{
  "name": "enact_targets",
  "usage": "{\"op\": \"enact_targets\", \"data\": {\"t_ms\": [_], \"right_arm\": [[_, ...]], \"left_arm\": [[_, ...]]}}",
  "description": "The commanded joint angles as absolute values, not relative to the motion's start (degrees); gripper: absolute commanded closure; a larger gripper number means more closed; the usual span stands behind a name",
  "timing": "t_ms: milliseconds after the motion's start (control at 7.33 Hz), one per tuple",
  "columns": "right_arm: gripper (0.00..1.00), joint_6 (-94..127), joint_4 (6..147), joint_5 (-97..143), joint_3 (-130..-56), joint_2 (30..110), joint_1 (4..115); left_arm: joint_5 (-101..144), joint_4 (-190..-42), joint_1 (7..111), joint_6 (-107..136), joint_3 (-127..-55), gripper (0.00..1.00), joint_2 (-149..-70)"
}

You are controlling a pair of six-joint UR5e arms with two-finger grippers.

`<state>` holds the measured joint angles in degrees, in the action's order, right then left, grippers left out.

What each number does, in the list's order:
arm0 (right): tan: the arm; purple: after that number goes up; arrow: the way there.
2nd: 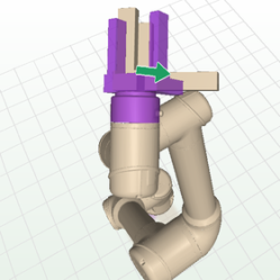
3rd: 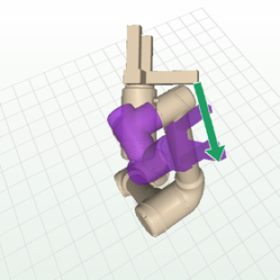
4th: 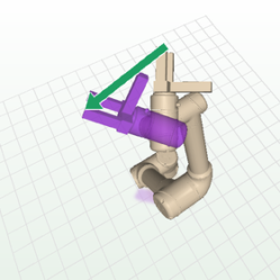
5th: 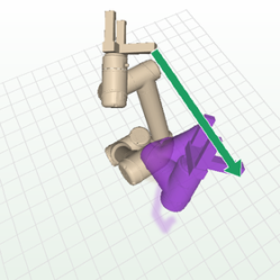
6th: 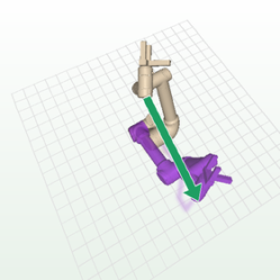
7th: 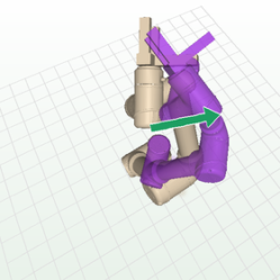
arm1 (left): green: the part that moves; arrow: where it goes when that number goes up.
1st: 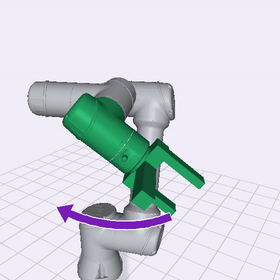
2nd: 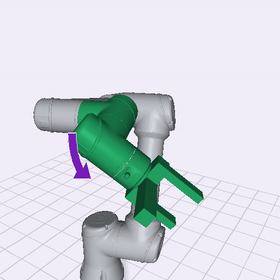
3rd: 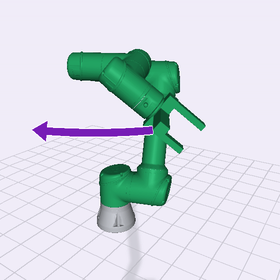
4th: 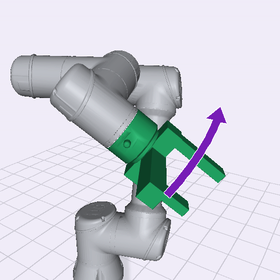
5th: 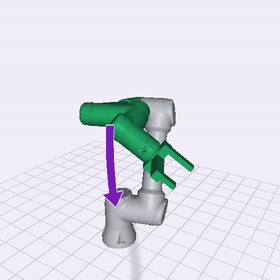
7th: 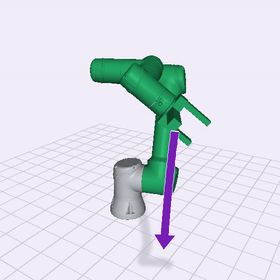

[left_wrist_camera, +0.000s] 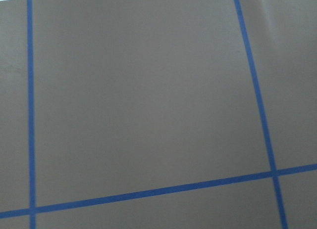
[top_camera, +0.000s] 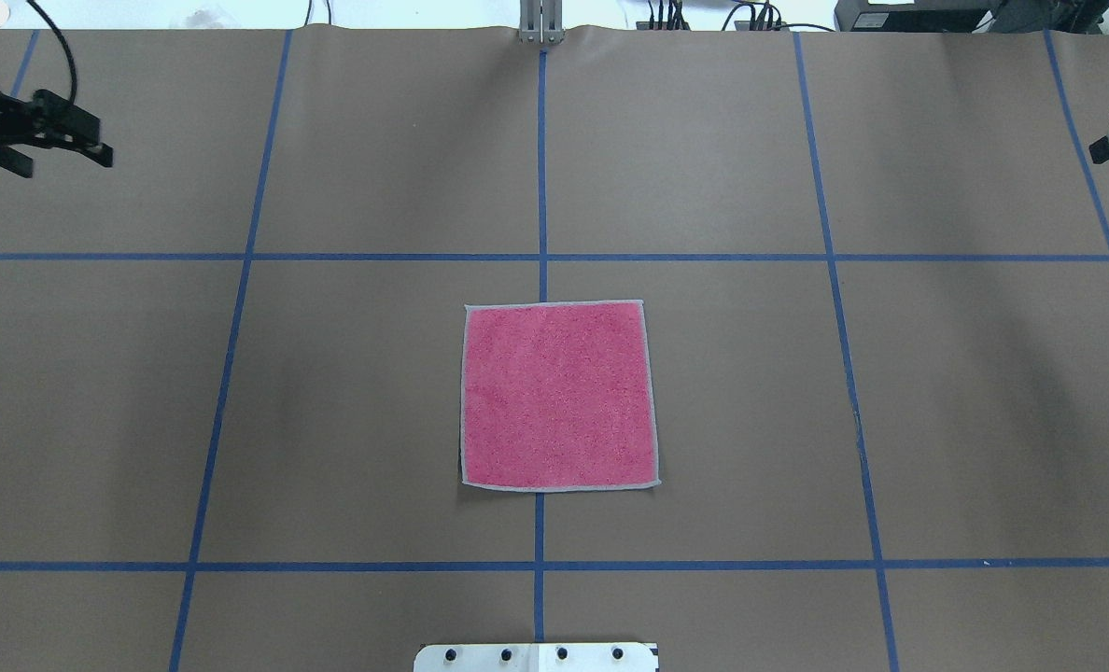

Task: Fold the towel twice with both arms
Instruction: 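Move the left gripper to the towel's near corner while the right arm approaches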

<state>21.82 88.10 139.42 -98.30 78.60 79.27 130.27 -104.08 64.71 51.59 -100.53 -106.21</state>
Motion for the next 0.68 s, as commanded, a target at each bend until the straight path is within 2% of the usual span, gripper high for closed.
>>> {"op": "enact_targets", "data": {"t_ms": [0,273,546], "right_arm": [[0.0,40.4,73.4,139.7,-98.2,79.0,73.6],[0.0,52.9,62.1,143.1,-98.2,79.4,67.8],[0.0,64.0,52.6,143.4,-98.0,79.4,62.1]], "left_arm": [[129.1,-113.2,52.5,74.0,-101.0,0.0,-108.3],[123.3,-127.2,43.5,93.6,-101.2,0.0,-108.2],[114.7,-128.9,33.0,106.0,-103.4,0.0,-108.7]]}}
